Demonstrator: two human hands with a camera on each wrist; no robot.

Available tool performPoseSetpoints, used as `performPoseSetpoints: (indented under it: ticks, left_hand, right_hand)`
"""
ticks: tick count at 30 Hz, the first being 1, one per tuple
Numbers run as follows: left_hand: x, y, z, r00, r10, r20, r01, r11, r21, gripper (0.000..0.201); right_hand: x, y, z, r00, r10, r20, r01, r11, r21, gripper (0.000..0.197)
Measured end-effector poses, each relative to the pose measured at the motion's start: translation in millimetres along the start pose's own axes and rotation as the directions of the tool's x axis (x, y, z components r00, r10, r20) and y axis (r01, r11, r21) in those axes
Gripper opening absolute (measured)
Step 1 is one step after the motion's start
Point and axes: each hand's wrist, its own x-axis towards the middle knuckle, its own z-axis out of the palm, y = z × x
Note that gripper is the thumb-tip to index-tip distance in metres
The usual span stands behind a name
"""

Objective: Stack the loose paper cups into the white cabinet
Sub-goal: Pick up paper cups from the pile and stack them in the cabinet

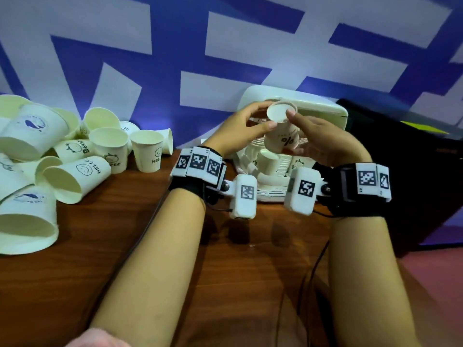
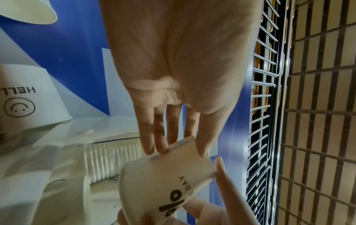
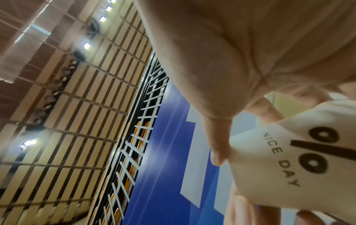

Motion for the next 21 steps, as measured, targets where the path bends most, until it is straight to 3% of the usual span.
performPoseSetpoints:
  ticks: [6, 15, 21]
  left_hand:
    - [2, -5, 9, 1.000, -0.020, 0.018, 0.016, 0.982, 0.188, 0.054]
    - [-1, -6, 11, 0.999, -0.025, 0.035, 0.012, 0.946, 0.323, 0.066]
    - [-2, -13, 16, 0.993, -0.106, 0.058, 0.078, 0.925, 0.371, 0.071]
  right_hand:
    - [17, 16, -2, 0.988, 0.097, -0.117, -0.078, 0.984, 0.159, 0.050]
    - [29, 25, 10, 0.977, 0.099, -0.190, -0.081, 0.992, 0.097, 0.061]
    - [38, 36, 12, 0.968, 0.142, -0.205, -0.129, 0.989, 0.075, 0.067]
